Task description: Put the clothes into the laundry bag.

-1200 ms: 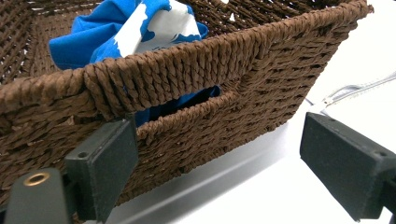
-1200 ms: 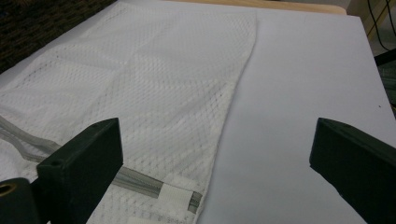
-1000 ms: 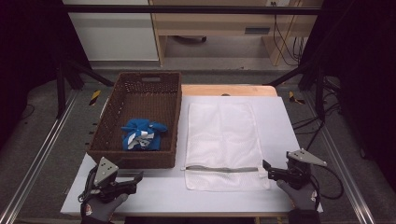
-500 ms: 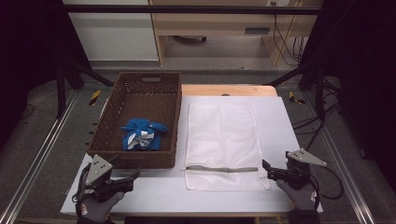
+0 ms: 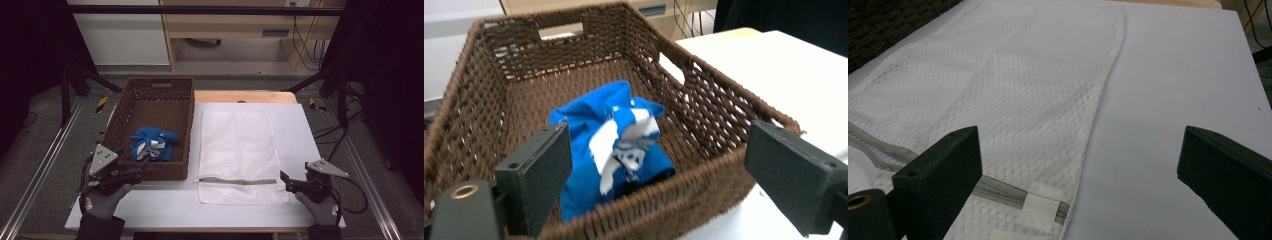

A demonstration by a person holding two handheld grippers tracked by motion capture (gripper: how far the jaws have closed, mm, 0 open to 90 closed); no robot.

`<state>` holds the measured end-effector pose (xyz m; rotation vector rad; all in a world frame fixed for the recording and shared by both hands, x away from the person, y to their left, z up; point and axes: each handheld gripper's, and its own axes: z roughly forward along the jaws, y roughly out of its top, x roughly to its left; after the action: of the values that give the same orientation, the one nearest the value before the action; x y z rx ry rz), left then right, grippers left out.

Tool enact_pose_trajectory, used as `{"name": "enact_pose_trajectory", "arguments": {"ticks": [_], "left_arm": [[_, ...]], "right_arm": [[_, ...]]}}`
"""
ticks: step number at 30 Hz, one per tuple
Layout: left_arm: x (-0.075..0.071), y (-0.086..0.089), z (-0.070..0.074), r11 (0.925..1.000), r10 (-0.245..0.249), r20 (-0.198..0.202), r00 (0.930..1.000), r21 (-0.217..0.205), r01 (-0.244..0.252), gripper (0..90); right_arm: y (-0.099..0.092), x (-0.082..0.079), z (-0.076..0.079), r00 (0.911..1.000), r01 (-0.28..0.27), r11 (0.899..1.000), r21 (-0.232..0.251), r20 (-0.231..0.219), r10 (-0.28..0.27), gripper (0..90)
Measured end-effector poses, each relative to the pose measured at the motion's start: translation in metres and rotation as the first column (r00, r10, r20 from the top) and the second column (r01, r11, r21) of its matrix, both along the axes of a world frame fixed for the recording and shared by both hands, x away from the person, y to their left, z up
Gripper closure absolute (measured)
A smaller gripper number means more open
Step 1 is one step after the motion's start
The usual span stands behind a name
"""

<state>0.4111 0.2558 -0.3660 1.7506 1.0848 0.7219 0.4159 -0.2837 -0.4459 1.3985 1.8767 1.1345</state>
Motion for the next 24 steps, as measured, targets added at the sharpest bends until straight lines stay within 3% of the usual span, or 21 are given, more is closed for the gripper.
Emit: {"name": "enact_pose_trajectory", "arguments": {"ticks": [6, 17, 24], "left_arm": [[0.013, -0.003, 0.006, 1.0000, 0.003, -0.011, 0.9999, 0.007, -0.003, 11.9], [0.044, -0.010, 0.025, 0.9979, 0.030, 0.009, 0.9995, 0.057, -0.031, 14.8], [0.067, -0.009, 0.032, 0.9950, 0.047, -0.023, 0.9986, 0.089, -0.045, 15.0]], "right_arm": [[0.002, 0.000, 0.000, 1.0000, 0.001, 1.000, -0.004, 0.006, -0.001, 4.6], [0.002, 0.001, -0.001, 1.0000, -0.001, 1.000, -0.009, 0.005, 0.001, 4.8], [0.002, 0.001, -0.001, 1.0000, -0.004, 1.000, -0.008, 0.001, 0.004, 4.7]]}}
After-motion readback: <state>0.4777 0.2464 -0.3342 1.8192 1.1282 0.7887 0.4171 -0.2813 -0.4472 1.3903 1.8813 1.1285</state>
